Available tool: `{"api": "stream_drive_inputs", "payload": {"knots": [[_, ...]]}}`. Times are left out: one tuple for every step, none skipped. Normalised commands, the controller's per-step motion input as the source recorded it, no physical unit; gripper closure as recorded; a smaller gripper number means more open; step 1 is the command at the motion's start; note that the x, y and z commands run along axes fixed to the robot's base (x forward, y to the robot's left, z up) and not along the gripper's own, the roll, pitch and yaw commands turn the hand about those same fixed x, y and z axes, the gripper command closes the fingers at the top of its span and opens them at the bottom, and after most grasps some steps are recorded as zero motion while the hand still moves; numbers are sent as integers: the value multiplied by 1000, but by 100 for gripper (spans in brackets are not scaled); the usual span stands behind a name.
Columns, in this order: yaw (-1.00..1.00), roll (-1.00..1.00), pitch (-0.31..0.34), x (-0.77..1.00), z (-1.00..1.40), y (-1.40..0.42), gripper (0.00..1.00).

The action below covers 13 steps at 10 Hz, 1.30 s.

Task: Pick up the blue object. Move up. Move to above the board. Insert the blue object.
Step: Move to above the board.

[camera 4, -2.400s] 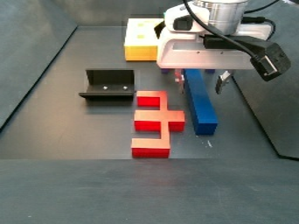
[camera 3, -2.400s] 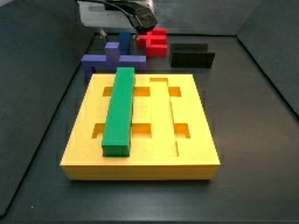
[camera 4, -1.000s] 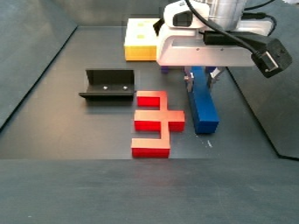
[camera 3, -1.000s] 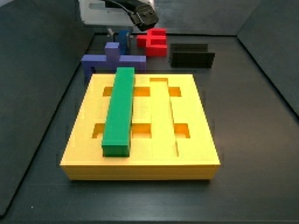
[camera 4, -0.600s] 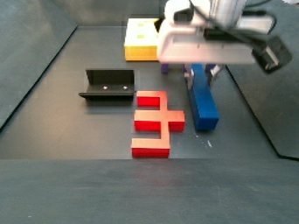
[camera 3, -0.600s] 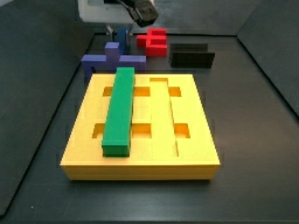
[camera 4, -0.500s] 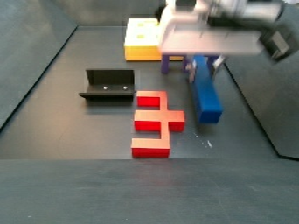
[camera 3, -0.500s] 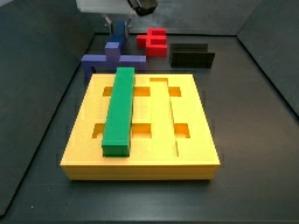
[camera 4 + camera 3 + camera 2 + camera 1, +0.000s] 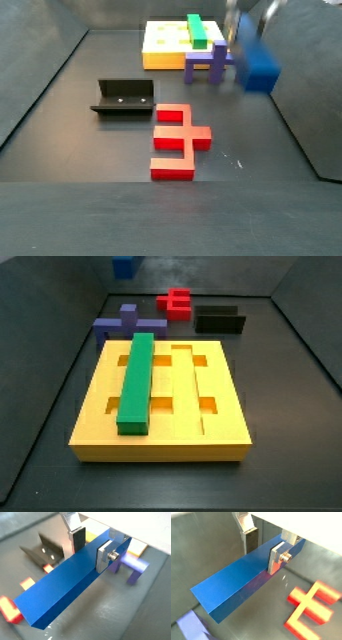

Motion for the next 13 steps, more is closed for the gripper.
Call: {"api": "stream_drive_inputs", "payload": {"knots": [[4,7,55,22,1400,-1,100],[2,4,78,18,1400,0,100],[0,11,81,-11,1400,-10,100],[5,14,56,13,451,-1,100],[72,-14,226,429,185,-1400,100],[70,-22,204,436,166,-1400,100],[57,25,226,450,168,-1400,100],[17,-45,202,477,170,-1400,100],[20,-4,185,481,175,-1400,100],[19,29,173,485,177,-1400,100],[7,-12,152,516,184,-1400,100],[10,-6,142,522,188,-1400,100],[12,25,152,562,195,-1400,100]]}}
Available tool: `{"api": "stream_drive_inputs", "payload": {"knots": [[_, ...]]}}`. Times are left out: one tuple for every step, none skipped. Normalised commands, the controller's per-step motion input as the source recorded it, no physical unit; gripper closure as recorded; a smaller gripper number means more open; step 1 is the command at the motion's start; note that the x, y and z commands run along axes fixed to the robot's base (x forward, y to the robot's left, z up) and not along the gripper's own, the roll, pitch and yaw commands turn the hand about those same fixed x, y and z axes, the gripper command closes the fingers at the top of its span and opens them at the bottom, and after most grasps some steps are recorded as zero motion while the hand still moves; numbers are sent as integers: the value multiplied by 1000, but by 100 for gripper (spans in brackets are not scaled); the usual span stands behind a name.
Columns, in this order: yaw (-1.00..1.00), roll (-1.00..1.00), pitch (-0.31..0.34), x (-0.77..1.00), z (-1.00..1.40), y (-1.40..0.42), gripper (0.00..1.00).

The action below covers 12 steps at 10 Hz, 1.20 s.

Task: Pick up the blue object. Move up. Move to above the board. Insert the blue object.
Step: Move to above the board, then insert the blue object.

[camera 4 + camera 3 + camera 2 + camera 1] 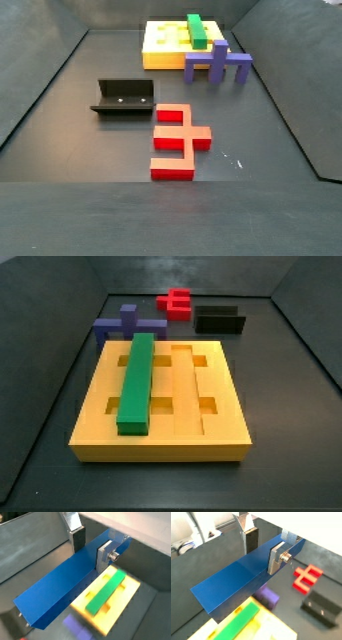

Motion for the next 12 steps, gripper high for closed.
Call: {"api": "stream_drive_inputs", "payload": {"knots": [[7,22,151,414,141,-961,100],[9,46,159,198,62,-328,100],[0,0,16,37,0,0,100],[-31,-76,33,106,-157,0,100],[-63,-61,140,346,-646,0,100],[-77,10,130,477,-917,-166,100],[-14,41,106,554,-926,-234,100],[0,57,63,483,-997,-234,100],[0,93,50,434,-1000,-191,100],[71,196,31,220,-866,-151,100],[214,227,0,149,-817,-163,100],[157,250,0,154,-811,-126,100]]}}
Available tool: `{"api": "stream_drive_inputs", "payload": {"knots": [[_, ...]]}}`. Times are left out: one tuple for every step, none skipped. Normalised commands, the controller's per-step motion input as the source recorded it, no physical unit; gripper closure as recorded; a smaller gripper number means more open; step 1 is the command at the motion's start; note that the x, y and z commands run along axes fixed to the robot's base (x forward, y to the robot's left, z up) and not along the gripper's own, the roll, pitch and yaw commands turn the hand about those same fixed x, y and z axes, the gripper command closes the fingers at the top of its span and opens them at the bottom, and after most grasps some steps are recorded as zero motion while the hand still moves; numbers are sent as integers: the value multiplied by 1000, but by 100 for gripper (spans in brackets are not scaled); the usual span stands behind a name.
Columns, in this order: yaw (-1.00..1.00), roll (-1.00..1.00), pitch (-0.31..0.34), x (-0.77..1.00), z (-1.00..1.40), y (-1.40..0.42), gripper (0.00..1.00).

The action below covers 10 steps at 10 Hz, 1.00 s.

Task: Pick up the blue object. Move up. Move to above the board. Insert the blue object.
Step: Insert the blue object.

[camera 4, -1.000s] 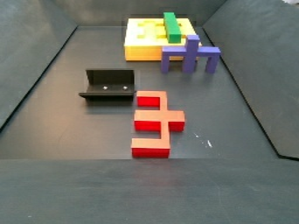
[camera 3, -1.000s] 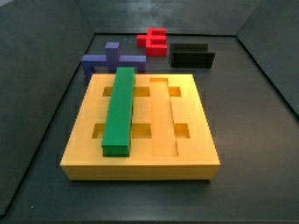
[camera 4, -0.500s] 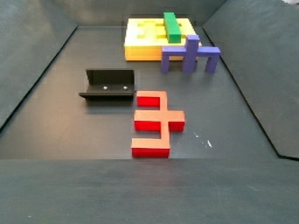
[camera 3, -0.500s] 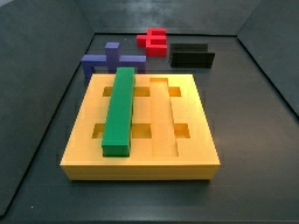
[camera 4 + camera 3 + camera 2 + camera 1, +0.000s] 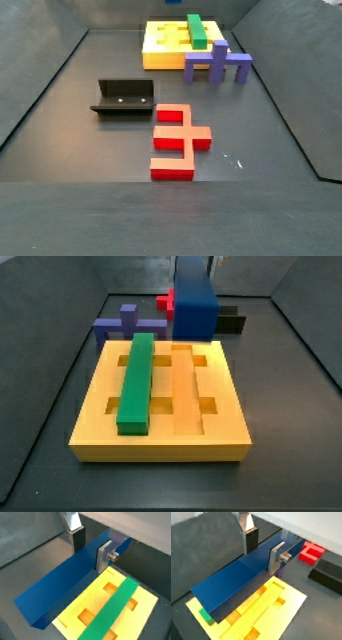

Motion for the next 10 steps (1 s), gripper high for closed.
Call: {"api": "stream_drive_inputs", "payload": {"knots": [[109,300,43,106,-657,-3,100],[0,240,-90,0,-820,-111,100],[0,180,-190,0,-729,-160,100],[0,124,-234,0,-743,-166,100],[0,0,-253,0,-714,-57,100],[0,0,-260,0,-631,-60,100],[0,0,-180,0,-477,-26,100],[0,0,-179,0,-389,-69,100],[0,69,-204,-77,-351,-106,100],[0,170,-181,-69,-280,-177,100]]}}
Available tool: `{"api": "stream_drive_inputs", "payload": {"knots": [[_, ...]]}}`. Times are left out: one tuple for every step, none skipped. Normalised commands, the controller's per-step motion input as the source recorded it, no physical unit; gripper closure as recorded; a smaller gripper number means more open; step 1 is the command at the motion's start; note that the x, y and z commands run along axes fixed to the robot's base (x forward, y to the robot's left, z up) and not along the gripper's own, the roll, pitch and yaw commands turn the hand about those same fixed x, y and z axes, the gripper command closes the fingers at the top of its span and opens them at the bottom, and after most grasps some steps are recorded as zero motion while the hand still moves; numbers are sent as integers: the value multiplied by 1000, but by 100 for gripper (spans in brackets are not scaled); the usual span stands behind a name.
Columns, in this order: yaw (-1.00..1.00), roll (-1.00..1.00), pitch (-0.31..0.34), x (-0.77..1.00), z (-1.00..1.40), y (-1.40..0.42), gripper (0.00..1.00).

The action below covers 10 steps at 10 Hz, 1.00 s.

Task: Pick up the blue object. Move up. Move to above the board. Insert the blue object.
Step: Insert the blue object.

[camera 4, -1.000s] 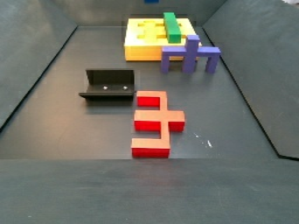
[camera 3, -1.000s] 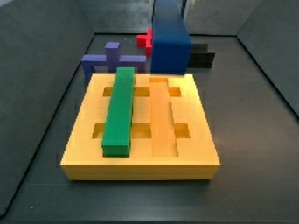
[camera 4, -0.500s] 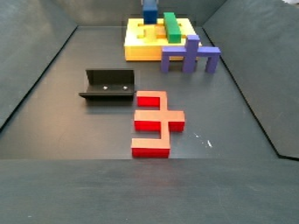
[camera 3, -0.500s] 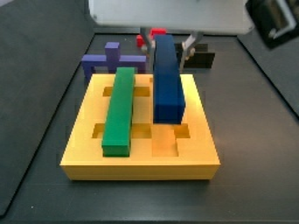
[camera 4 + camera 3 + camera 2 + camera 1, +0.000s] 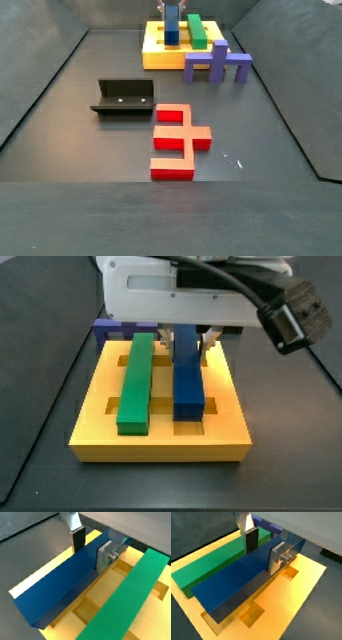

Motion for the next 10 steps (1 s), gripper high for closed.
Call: {"api": "stream_drive_inputs", "payload": {"knots": [[0,166,-141,-31,-214,-146,100],[0,146,-117,0,-226,-114,100],[0,151,-77,0,-229,-103,100],[0,123,-44,3,-206,-97,100],[0,73,-43,0,-200,-100,100],[0,97,-71,0,-249,-140,100],[0,119,-26,69,-277,-140,100],[0,163,0,200,-314,0,100],[57,204,14,174,-286,23,100],[80,201,0,60,-271,54,100]]}}
